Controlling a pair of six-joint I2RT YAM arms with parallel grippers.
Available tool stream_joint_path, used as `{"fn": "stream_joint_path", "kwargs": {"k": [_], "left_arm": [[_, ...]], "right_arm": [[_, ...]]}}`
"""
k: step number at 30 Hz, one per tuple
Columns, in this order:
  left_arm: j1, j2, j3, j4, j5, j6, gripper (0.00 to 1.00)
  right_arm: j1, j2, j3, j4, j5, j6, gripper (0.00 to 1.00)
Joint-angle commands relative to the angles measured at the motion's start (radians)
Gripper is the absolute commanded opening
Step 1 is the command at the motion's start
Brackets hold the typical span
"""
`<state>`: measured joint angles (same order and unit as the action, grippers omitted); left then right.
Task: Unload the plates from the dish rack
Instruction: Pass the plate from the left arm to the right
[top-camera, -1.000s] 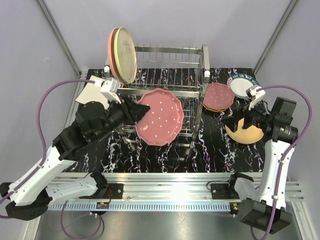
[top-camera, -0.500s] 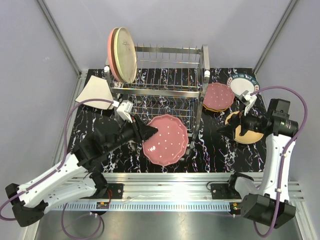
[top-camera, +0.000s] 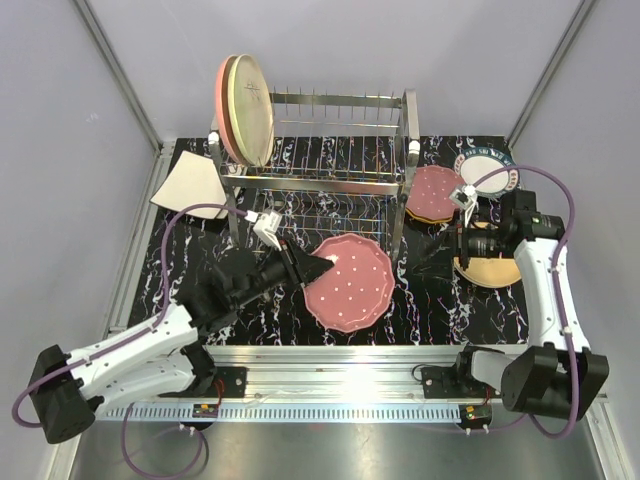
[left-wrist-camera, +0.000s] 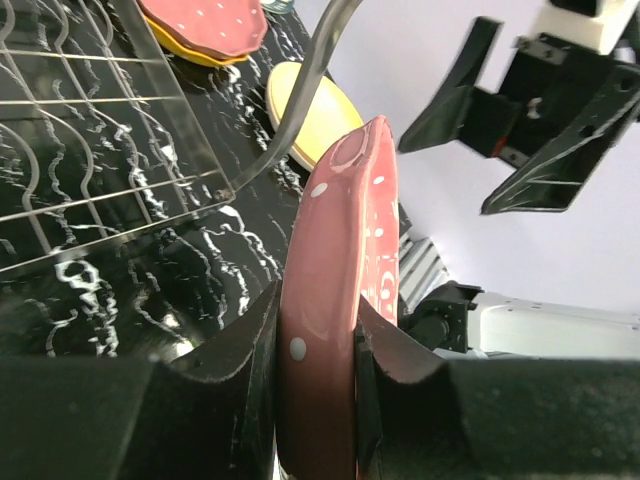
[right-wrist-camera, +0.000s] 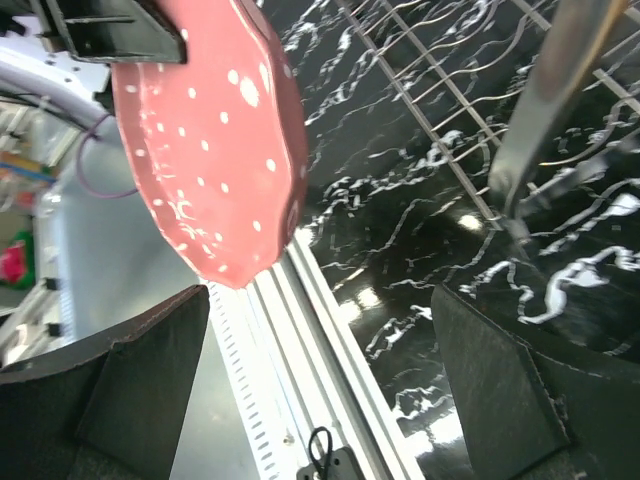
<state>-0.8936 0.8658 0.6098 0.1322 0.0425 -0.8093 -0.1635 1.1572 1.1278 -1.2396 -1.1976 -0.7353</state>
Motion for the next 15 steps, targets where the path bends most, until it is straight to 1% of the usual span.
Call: {"fn": "stream_joint_path", "kwargs": {"k": [1, 3, 6, 7, 8, 14, 15], "left_arm": [[0.004, 0.012, 0.005, 0.398, 0.045, -0.093, 0.00], [0.004, 0.041, -0.008, 0.453, 0.054, -0.105, 0.00], [0.004, 0.087, -0.018, 0.527, 0.065, -0.126, 0.00], [0.004, 0.099, -0.021, 0.547, 0.069, -0.133, 0.00], [0.002, 0.123, -0.022, 0.581, 0.071, -0.142, 0.00], [-0.008, 0.243, -0.016, 0.716, 0.071, -0.169, 0.00], [-0.013, 0.258, -0.009, 0.730, 0.069, -0.172, 0.00]], "right_arm": [[0.033, 0.041, -0.029, 0.020, -0.082, -0.020, 1.00], [0.047, 0.053, -0.045, 0.086, -0.080, 0.048, 1.00], [0.065, 0.065, -0.062, 0.140, -0.100, 0.123, 1.00], [0.091, 0.068, -0.075, 0.191, -0.096, 0.185, 1.00], [0.100, 0.071, -0.080, 0.216, -0.082, 0.212, 1.00], [0.150, 0.084, -0.097, 0.293, -0.060, 0.289, 1.00], [0.154, 0.085, -0.099, 0.301, -0.060, 0.293, 0.97]]}}
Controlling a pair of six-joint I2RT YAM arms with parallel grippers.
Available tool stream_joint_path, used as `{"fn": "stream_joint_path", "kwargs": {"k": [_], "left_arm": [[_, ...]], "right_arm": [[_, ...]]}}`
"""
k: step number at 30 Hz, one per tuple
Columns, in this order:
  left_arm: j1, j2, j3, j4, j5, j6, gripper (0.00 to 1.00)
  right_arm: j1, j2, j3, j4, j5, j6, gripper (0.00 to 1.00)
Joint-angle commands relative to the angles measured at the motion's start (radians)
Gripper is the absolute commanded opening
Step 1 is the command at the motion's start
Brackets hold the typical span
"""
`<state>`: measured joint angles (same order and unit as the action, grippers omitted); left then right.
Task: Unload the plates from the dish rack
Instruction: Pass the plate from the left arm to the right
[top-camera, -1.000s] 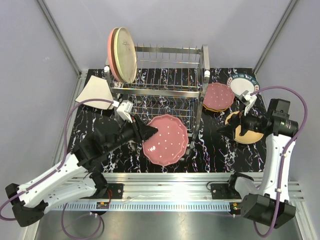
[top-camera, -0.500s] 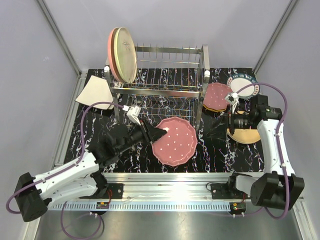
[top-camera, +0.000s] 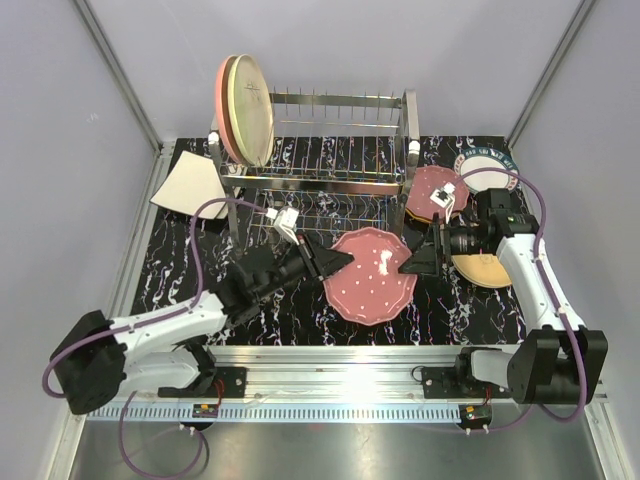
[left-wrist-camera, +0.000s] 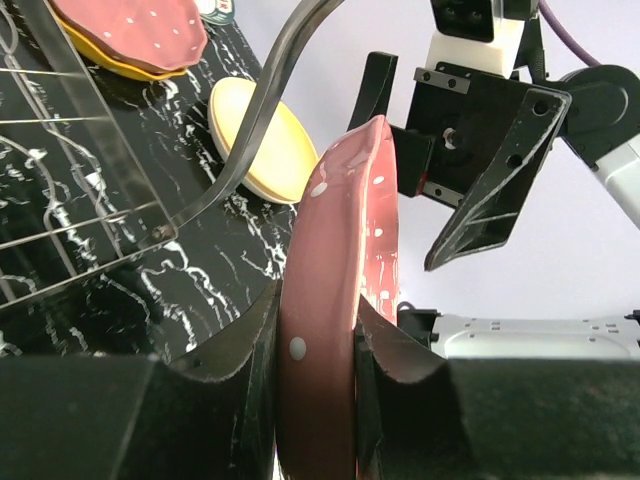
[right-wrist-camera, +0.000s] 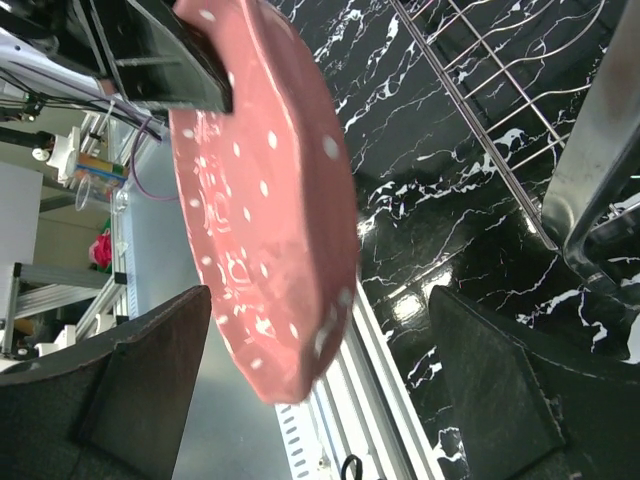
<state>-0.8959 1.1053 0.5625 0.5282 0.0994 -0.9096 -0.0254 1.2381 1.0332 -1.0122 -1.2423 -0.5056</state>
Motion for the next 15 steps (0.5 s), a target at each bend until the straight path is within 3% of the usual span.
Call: {"fn": "stream_joint_path", "kwargs": {"k": [1, 6, 10, 15], "left_arm": [[-0.017, 0.033, 0.043, 0.348, 0.010, -0.072, 0.00], [-0.040, 0.105, 0.071, 0.395, -0.033, -0.049, 0.00], [-0.046, 0.139, 0.080, 0.426, -0.049, -0.046, 0.00], [-0.052, 0.148, 0.085, 0.435, -0.067, -0.034, 0.00]], "right_arm": [[0.019, 0.006, -0.004, 0.078, -0.013, 0.074, 0.96], [0.019, 0.006, -0.013, 0.086, -0.035, 0.087, 0.81], [0.050, 0.020, -0.012, 0.078, -0.049, 0.081, 0.62], [0.061, 0.040, -0.002, 0.057, -0.059, 0.058, 0.48]]}}
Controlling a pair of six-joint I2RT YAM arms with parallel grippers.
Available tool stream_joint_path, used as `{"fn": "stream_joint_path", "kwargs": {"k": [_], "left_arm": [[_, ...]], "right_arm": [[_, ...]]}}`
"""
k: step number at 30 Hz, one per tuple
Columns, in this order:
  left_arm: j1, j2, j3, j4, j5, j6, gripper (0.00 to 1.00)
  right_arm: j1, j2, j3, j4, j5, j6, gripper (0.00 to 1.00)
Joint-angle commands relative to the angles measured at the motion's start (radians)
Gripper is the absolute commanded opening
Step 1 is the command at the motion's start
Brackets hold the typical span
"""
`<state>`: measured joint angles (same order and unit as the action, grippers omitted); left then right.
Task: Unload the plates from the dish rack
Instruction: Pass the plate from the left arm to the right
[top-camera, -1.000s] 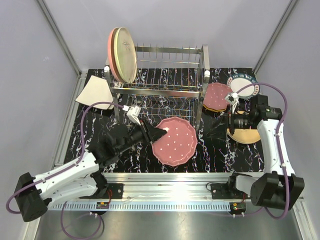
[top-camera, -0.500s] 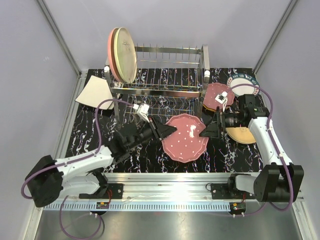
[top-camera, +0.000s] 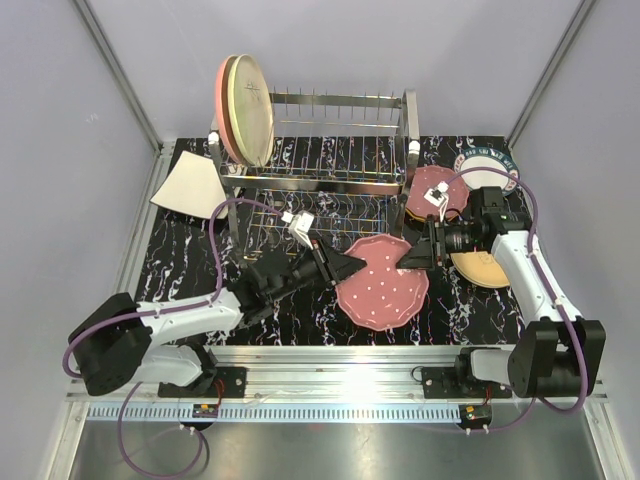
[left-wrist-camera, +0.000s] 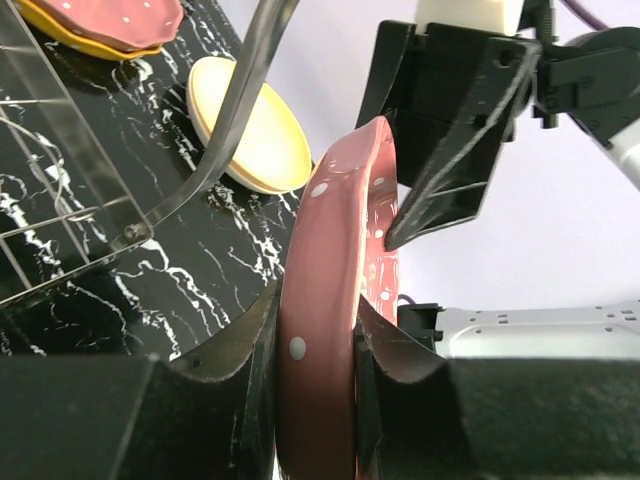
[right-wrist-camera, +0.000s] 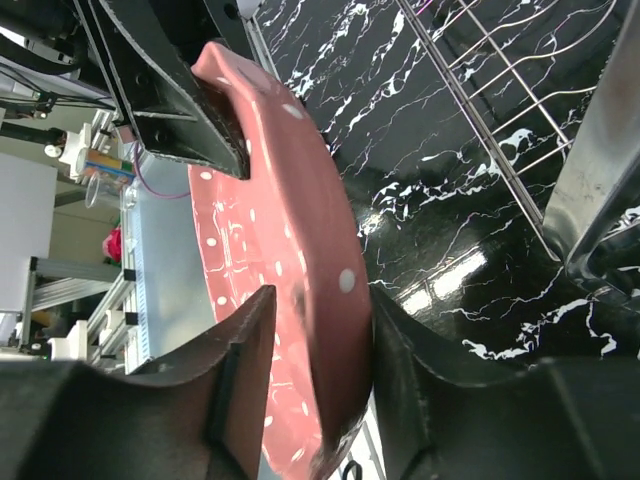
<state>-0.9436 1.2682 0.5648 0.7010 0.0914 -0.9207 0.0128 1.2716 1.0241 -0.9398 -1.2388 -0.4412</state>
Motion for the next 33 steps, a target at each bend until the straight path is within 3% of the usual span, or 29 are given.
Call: {"fn": "stream_joint_path", "kwargs": {"k": [1, 4, 7, 8, 10, 12, 15, 18, 21, 25, 28, 33], "left_arm": [[-0.004, -0.013, 0.083, 0.262, -0.067, -0.017, 0.00], [-0.006, -0.018, 0.084, 0.258, -0.076, -0.007, 0.00], [-0.004, -0.026, 0.087, 0.239, -0.088, 0.017, 0.00], [-0.006, -0.026, 0.086, 0.232, -0.088, 0.023, 0.00], [-0.006, -0.029, 0.087, 0.224, -0.090, 0.034, 0.00], [-0.004, -0.032, 0.084, 0.219, -0.088, 0.048, 0.09], [-0.003, -0.029, 0.078, 0.218, -0.065, 0.065, 0.46], [-0.003, -0.024, 0.063, 0.221, -0.056, 0.059, 0.66], [-0.001, -0.026, 0.044, 0.221, -0.050, 0.062, 0.76], [0.003, -0.064, 0.029, 0.193, -0.039, 0.097, 0.81], [0.011, -0.162, 0.026, 0.089, -0.068, 0.187, 0.85], [0.011, -0.378, 0.073, -0.259, -0.145, 0.370, 0.95]], "right_arm": [[0.024, 0.012, 0.010, -0.023, -0.067, -0.013, 0.46], [0.027, 0.023, 0.019, -0.051, -0.074, -0.045, 0.31], [0.027, 0.031, 0.037, -0.114, -0.091, -0.114, 0.03], [0.027, 0.032, 0.044, -0.134, -0.096, -0.137, 0.00], [0.027, 0.026, 0.060, -0.197, -0.103, -0.206, 0.00], [0.026, 0.015, 0.064, -0.205, -0.110, -0.208, 0.00], [0.024, -0.024, 0.060, -0.185, -0.125, -0.180, 0.00], [0.000, -0.070, 0.041, -0.107, -0.129, -0.110, 0.00], [-0.057, -0.087, 0.037, -0.085, -0.152, -0.060, 0.00], [-0.102, -0.043, 0.062, -0.111, -0.166, -0.066, 0.00], [-0.120, 0.009, 0.129, -0.269, -0.160, -0.216, 0.00], [-0.143, 0.037, 0.214, -0.467, -0.152, -0.384, 0.00]]}}
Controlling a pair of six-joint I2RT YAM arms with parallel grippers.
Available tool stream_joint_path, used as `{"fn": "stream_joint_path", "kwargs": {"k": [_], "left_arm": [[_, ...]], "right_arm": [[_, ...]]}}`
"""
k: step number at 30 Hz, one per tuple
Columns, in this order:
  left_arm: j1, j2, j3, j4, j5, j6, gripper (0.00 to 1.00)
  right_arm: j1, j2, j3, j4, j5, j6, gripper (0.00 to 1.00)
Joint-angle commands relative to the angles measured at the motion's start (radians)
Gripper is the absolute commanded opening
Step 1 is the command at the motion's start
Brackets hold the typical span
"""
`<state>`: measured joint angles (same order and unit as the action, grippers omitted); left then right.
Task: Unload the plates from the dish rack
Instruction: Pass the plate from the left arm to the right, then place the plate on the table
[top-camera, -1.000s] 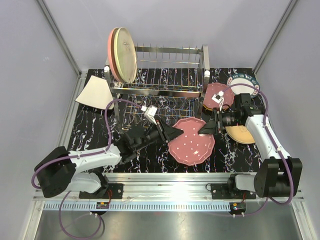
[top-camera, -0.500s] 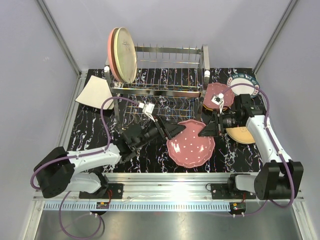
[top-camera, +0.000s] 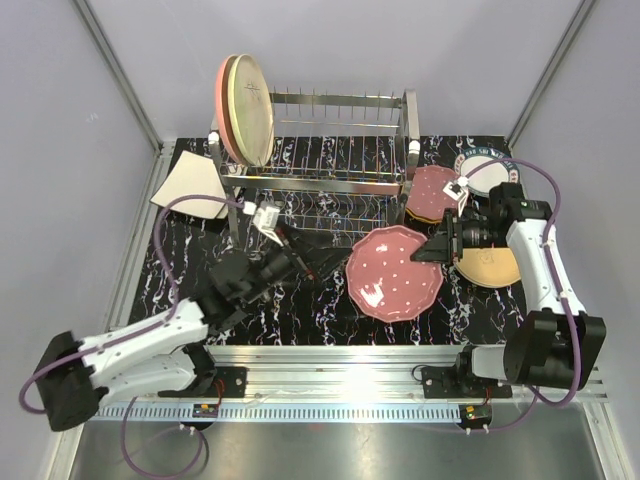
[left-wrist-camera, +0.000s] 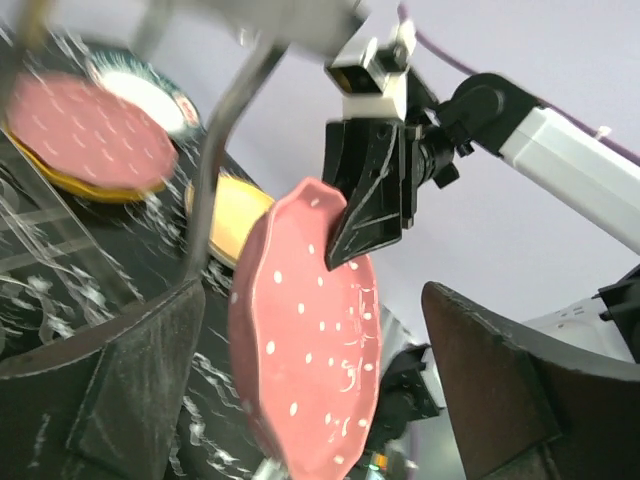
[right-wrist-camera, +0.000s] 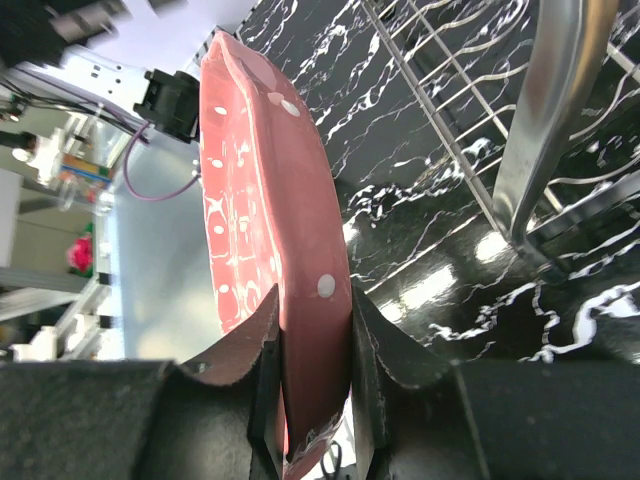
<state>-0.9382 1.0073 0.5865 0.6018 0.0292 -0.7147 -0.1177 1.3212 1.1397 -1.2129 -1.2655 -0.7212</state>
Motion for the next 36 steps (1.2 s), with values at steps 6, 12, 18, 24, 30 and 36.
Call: {"fn": "stream_joint_path", "kwargs": {"k": [6, 12, 18, 24, 30, 36], "left_arm": [[0.006, -0.355, 0.136, -0.578, -0.241, 0.372, 0.99], [0.006, -0.478, 0.161, -0.796, -0.408, 0.472, 0.99], [0.004, -0.559, 0.157, -0.862, -0.480, 0.495, 0.99], [0.006, -0.585, 0.164, -0.896, -0.515, 0.503, 0.99], [0.006, -0.605, 0.170, -0.919, -0.529, 0.501, 0.99], [0.004, -0.630, 0.162, -0.936, -0.531, 0.500, 0.99]], "right_arm": [[-0.036, -0.068, 0.175, -0.269, -0.106, -0.132, 0.00], [-0.049, -0.066, 0.363, -0.379, -0.109, -0.127, 0.00], [-0.080, -0.034, 0.546, -0.334, -0.144, 0.036, 0.00], [-0.135, -0.025, 0.629, -0.065, -0.225, 0.369, 0.00], [-0.230, -0.123, 0.455, 1.014, -0.287, 1.350, 0.00], [-0.350, -0.018, 0.477, 1.403, -0.253, 1.679, 0.00]]}}
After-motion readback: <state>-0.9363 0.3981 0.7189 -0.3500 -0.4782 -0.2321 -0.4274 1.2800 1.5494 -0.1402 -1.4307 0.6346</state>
